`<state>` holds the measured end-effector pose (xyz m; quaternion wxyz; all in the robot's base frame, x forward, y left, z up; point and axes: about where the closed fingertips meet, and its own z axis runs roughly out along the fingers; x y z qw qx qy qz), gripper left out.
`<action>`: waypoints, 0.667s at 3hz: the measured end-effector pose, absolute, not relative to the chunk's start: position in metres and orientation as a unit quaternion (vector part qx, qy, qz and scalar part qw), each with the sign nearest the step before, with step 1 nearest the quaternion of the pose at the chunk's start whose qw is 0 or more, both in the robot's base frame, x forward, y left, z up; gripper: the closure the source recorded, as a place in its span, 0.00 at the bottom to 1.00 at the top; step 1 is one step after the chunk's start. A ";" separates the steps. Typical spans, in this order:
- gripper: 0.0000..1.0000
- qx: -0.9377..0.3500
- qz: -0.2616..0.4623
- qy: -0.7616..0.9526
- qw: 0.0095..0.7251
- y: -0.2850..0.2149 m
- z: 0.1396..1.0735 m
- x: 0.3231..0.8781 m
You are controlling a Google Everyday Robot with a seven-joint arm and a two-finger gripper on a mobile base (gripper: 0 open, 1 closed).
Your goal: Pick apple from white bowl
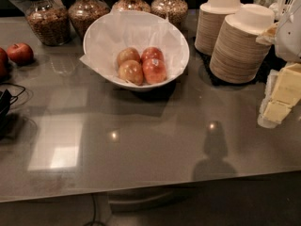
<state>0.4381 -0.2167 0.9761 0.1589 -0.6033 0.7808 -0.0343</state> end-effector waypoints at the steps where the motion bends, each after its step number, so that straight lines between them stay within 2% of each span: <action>1: 0.00 -0.604 -0.035 0.778 0.168 -0.214 0.977 0.441; 2: 0.00 -0.616 -0.022 0.765 0.190 -0.189 0.973 0.460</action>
Offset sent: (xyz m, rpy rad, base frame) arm 0.0451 0.0556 -0.0118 0.1037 -0.0510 0.0941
